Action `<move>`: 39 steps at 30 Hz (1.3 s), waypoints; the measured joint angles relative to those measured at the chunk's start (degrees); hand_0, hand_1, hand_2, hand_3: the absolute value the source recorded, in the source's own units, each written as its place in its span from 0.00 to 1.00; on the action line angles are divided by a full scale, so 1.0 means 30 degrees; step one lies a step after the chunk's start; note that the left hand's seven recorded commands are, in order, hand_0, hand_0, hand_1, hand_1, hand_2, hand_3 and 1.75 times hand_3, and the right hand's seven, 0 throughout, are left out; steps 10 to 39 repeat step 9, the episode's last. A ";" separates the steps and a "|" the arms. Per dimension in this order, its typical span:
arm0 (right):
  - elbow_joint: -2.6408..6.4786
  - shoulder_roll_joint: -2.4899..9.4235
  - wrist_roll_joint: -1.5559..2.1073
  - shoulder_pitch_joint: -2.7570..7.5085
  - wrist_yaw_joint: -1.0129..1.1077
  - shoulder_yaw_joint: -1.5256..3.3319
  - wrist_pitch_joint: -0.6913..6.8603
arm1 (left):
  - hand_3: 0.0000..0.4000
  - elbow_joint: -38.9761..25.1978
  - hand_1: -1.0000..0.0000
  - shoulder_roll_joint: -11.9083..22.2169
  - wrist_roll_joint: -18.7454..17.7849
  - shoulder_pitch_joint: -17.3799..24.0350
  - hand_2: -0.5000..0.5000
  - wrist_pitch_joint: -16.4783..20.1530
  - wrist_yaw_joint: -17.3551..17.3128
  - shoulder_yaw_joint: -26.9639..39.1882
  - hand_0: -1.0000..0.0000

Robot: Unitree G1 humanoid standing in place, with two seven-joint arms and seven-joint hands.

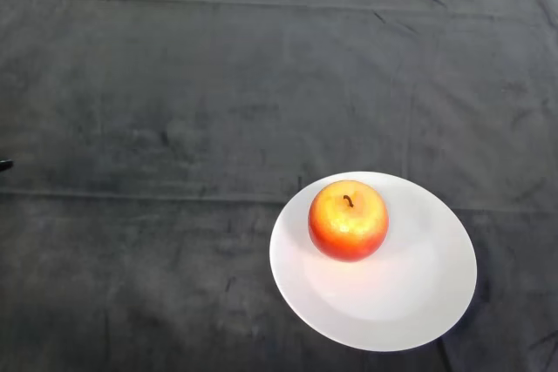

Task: Move the apple to the plate

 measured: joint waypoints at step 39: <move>0.0040 0.0004 -0.0001 -0.0001 0.0000 0.0001 -0.0005 | 0.00 0.0450 1.00 0.0958 -0.1677 0.0691 0.50 0.0547 0.0425 0.2420 1.00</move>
